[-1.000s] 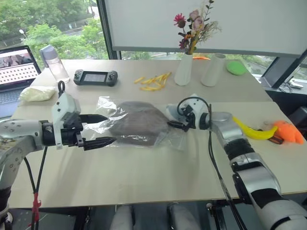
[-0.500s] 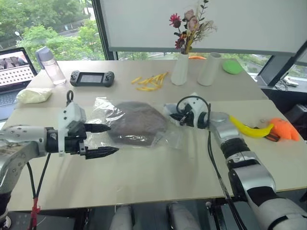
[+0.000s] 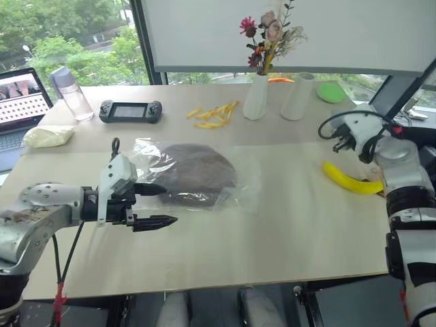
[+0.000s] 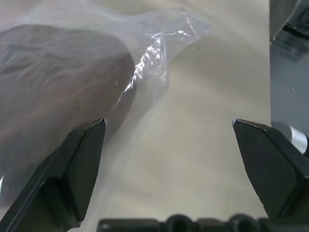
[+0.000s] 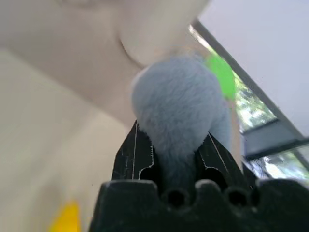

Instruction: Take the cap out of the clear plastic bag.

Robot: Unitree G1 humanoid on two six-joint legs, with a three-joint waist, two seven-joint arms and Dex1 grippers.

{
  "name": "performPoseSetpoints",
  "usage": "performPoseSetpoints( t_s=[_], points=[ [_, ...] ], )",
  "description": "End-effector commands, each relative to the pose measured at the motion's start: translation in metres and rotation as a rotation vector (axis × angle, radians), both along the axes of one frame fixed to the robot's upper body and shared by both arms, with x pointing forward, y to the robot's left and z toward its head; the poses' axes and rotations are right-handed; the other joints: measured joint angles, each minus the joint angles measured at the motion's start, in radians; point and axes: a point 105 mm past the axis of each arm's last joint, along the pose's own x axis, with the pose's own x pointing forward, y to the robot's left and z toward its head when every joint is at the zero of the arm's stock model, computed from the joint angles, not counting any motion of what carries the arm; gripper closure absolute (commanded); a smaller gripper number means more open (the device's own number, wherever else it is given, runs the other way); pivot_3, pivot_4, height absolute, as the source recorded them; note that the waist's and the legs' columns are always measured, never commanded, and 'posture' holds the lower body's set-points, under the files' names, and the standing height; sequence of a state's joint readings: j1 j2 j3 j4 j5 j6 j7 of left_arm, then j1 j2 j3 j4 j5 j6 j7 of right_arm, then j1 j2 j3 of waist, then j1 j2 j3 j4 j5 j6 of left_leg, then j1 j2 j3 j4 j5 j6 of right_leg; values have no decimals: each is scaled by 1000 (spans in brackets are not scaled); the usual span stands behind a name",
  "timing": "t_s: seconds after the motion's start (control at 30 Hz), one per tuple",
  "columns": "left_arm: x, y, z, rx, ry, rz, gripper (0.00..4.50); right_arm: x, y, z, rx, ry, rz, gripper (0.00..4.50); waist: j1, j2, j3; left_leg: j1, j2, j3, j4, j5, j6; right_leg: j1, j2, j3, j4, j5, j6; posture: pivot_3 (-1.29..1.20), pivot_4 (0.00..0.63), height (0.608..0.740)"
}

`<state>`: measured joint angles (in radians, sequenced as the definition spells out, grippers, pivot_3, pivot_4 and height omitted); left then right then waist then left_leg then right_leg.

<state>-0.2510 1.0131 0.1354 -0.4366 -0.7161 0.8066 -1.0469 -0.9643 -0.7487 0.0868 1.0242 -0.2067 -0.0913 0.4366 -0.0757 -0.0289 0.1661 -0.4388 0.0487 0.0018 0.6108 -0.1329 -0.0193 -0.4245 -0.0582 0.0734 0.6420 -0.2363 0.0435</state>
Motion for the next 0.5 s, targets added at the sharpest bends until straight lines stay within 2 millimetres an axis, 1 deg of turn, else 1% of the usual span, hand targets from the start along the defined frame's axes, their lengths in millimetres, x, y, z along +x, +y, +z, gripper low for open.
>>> performPoseSetpoints(
  t_s=[0.03, 0.07, 0.1, 0.13, 0.17, 0.2, 0.3, 0.33, 0.43, 0.47, 0.5],
  points=[
    [2, -3, 7, 10, -45, -16, 0, 2, -7, 9, -153, -34, -32, 3077, -1, 0, 0, 0, 0, 0, 0, 0, 0, 0, 0, 0, 0, 1, 1, 0, 150, 740],
    [2, -3, 7, 16, -45, -15, 0, 2, -7, 7, -169, -29, -32, 3019, -1, 0, 0, 0, 0, 0, 1, 0, 0, 0, 0, 0, 0, 1, 1, 0, 150, 740],
    [2, -3, 6, 20, -45, -13, 0, 3, -5, 6, -160, -31, -26, 2465, 0, 0, 0, 0, 0, 0, 1, 0, 0, 0, 0, 0, 0, 1, 1, 0, 150, 740],
    [1, -3, 5, 23, -42, -13, 0, 3, -3, 6, -157, -33, -13, 2132, 2, 0, 0, 0, 0, 0, 1, 0, 0, 0, 0, 0, 0, 1, 1, 0, 150, 740],
    [0, -3, 5, 24, -41, -12, 0, 3, -1, 7, -154, -35, -4, 1681, 2, 0, 0, 0, 0, 0, 0, 0, 0, 0, 0, 0, 0, 1, 1, 0, 150, 740],
    [-1, -3, 5, 24, -39, -12, 0, 4, 0, 8, -153, -37, 2, 1437, 2, 0, 0, 0, 0, 0, 0, 0, 0, 0, 0, 0, 0, 1, 2, 0, 150, 740],
    [-1, -1, 5, 32, -42, 0, 0, 3, 5, 15, -134, -47, 36, 470, 3, 0, 0, 0, 0, 0, 0, 0, 0, 0, 0, 0, 0, 1, 2, 0, 150, 740],
    [2, 2, 5, 45, -57, 27, 0, 2, 10, 21, -122, -50, 70, 65, 3, 0, 0, 0, 0, 0, 0, 0, 0, 0, 0, 0, 0, 1, 2, 0, 150, 740],
    [16, 16, 3, 91, -102, 132, 0, -4, 29, 46, -87, -66, 178, 65, 3, 0, 1, 0, 0, 0, 0, 0, 0, 0, 0, 0, 1, 1, 2, 0, 150, 740],
    [17, 18, 2, 100, -106, 142, 0, -6, 32, 51, -90, -68, 193, 65, 4, 1, 1, 0, 0, 0, 0, 0, 0, 0, 0, 0, 1, 1, 2, 0, 150, 740],
    [18, 19, -1, 114, -102, 140, 0, -10, 39, 60, -59, -81, 226, 65, 5, 1, 1, 0, 0, -1, 0, 0, 0, 0, 0, 0, 2, 1, 2, 0, 150, 740]
  ],
)
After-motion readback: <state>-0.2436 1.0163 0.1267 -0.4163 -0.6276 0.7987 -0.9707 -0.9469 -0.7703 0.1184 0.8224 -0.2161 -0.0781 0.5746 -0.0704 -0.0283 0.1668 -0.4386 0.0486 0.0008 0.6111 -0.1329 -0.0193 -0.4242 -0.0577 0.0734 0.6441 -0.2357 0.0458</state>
